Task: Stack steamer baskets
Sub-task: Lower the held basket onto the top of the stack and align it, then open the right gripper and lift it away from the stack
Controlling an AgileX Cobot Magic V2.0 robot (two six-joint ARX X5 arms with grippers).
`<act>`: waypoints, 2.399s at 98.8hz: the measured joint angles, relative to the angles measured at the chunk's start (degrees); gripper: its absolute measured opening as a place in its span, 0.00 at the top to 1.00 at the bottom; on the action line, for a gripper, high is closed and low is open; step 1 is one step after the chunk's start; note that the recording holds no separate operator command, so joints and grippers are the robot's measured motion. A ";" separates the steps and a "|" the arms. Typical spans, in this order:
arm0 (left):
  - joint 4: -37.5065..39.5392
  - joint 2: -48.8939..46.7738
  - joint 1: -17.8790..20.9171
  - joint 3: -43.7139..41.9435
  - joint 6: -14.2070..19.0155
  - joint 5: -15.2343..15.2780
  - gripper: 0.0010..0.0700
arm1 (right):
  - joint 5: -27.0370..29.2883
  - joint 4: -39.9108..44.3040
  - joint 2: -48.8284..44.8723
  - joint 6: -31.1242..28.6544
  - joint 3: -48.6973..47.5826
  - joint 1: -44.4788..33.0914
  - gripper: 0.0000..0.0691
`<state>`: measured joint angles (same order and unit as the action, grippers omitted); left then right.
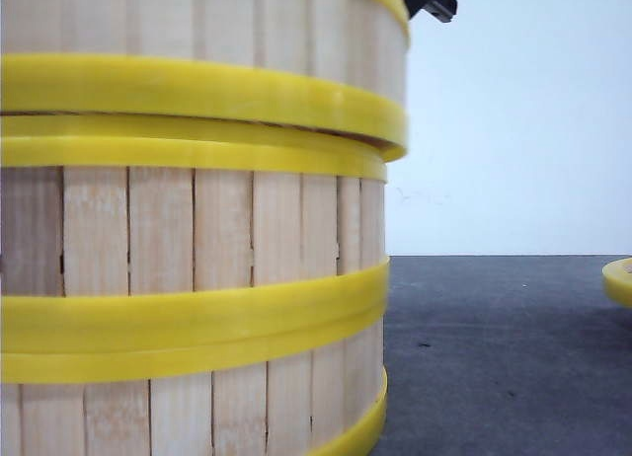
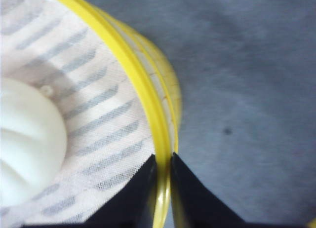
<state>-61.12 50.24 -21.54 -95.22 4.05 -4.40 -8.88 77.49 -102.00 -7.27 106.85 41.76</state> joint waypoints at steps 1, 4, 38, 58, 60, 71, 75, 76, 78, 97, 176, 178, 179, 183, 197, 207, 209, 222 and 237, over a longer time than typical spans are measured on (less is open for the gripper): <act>0.00 0.00 0.00 0.00 0.02 0.00 0.99 | -0.07 0.00 0.00 0.00 -0.02 -0.02 0.97; 0.00 0.00 0.00 0.00 0.02 0.00 0.99 | -0.46 0.00 0.00 -0.02 0.00 -0.07 0.97; 0.02 0.15 0.00 0.00 0.02 0.00 0.99 | -4.96 -0.11 -0.04 0.83 0.00 0.07 0.97; 0.02 0.35 -0.02 0.00 0.02 0.02 0.99 | -4.94 -0.04 -0.46 0.83 0.00 -0.57 0.97; 0.02 0.35 -0.02 0.00 0.00 0.02 0.99 | -4.98 -0.04 -0.48 0.83 0.02 -0.57 0.97; 0.04 0.35 0.00 0.00 0.00 0.00 0.99 | -4.85 -0.07 -0.85 0.83 0.04 -0.74 0.97; 0.02 0.39 0.00 0.00 0.02 0.00 0.99 | -4.79 -0.04 -1.18 0.83 0.04 -0.87 0.97; 0.02 0.42 -0.02 0.00 0.02 0.00 0.99 | -4.76 -0.04 -1.27 0.83 0.04 -0.90 0.97; 0.02 0.44 0.00 0.00 0.02 0.00 0.99 | -4.72 -0.04 -1.42 0.83 0.04 -0.94 0.97; 0.02 0.72 -0.02 0.00 0.02 0.02 0.99 | -4.70 -0.07 -1.92 0.83 0.07 -0.98 0.97; 0.02 1.14 0.00 0.00 0.02 0.00 0.99 | -5.97 -0.37 -1.95 1.36 0.15 -0.94 0.97; 0.02 1.14 0.00 0.00 0.02 0.02 0.99 | -5.97 -0.37 -1.95 1.38 0.15 -0.94 0.97; 0.02 1.14 -0.02 0.00 0.02 0.00 0.99 | -5.97 -0.39 -1.95 1.40 0.15 -0.92 0.97; 0.02 1.14 -0.02 0.00 0.00 0.02 0.99 | -5.95 -0.37 -1.95 1.44 0.15 -0.87 0.97; 0.02 1.14 0.00 0.00 0.00 0.00 0.99 | -5.81 -0.39 -1.95 1.46 0.20 -0.57 0.97; 0.02 1.14 -0.02 0.00 0.00 0.00 0.99 | -5.68 -0.59 -1.95 1.49 0.26 -0.33 0.97; 0.02 1.14 -0.02 0.00 0.00 0.00 0.99 | -5.66 -0.61 -1.95 1.49 0.26 -0.31 0.97; 0.02 1.14 0.00 0.00 0.00 0.02 0.99 | -5.60 -0.70 -1.95 1.49 0.26 -0.22 0.97; 0.02 1.14 -0.02 0.00 0.00 0.00 0.99 | -5.53 -0.72 -1.95 1.49 0.26 -0.17 0.94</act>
<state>-61.10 51.37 -21.56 -95.22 4.05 -4.40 -14.41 76.77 -103.94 -5.78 107.11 41.58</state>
